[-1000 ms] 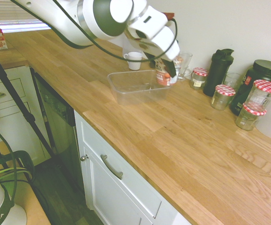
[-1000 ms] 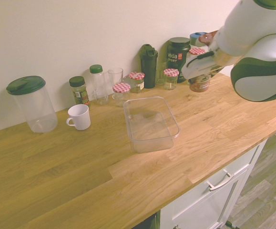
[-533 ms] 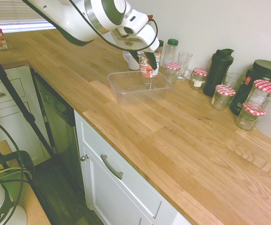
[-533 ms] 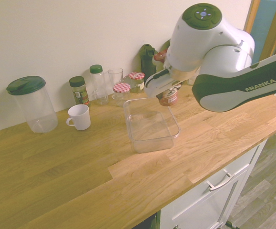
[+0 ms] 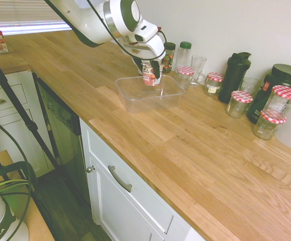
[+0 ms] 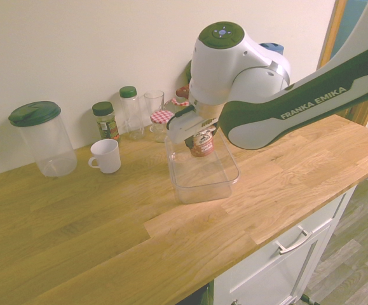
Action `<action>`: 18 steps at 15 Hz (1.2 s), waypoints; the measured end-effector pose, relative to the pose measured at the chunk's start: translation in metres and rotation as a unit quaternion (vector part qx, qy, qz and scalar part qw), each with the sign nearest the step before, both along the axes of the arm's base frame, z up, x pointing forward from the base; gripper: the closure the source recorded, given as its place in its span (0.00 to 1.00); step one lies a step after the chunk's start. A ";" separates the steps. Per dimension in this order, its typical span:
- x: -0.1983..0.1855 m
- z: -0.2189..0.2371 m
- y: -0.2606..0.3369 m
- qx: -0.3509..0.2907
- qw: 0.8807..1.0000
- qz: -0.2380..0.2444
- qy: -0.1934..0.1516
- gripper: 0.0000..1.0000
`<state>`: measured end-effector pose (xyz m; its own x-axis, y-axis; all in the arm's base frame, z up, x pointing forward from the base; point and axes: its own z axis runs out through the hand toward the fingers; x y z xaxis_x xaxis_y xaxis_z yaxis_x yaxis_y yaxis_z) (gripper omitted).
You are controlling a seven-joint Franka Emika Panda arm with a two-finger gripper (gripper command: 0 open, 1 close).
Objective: Put the cereal into the container
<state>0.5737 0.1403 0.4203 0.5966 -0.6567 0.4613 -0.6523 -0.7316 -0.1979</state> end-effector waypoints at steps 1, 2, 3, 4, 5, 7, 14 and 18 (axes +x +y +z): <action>0.005 -0.004 -0.001 0.002 1.000 -0.001 0.004 1.00; 0.009 -0.009 -0.002 0.003 1.000 -0.001 0.009 1.00; 0.011 -0.014 -0.005 0.002 1.000 -0.003 0.014 1.00; 0.012 -0.019 -0.007 0.002 1.000 -0.003 0.019 1.00; 0.013 -0.025 -0.010 -0.001 1.000 -0.003 0.025 1.00; 0.016 -0.044 -0.018 -0.003 0.999 0.000 0.046 1.00; 0.022 -0.053 -0.013 0.007 0.996 0.022 0.084 0.00; 0.023 -0.052 -0.015 0.007 0.996 0.019 0.090 0.00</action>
<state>0.5970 0.1256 0.3685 0.6935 -0.6378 0.3351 -0.6498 -0.7546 -0.0915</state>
